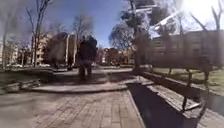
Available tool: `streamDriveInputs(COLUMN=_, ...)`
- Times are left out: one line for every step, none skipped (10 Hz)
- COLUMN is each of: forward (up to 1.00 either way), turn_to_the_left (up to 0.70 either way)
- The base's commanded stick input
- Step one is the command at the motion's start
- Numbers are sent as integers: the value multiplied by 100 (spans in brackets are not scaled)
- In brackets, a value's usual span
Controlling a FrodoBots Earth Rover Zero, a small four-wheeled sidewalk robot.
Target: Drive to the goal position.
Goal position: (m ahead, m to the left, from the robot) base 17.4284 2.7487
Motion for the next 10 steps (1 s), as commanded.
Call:
streamDriveInputs(forward=100, turn_to_the_left=0)
streamDriveInputs(forward=100, turn_to_the_left=0)
streamDriveInputs(forward=100, turn_to_the_left=0)
streamDriveInputs(forward=100, turn_to_the_left=0)
streamDriveInputs(forward=100, turn_to_the_left=0)
streamDriveInputs(forward=100, turn_to_the_left=0)
streamDriveInputs(forward=100, turn_to_the_left=0)
streamDriveInputs(forward=100, turn_to_the_left=0)
streamDriveInputs(forward=100, turn_to_the_left=0)
streamDriveInputs(forward=100, turn_to_the_left=0)
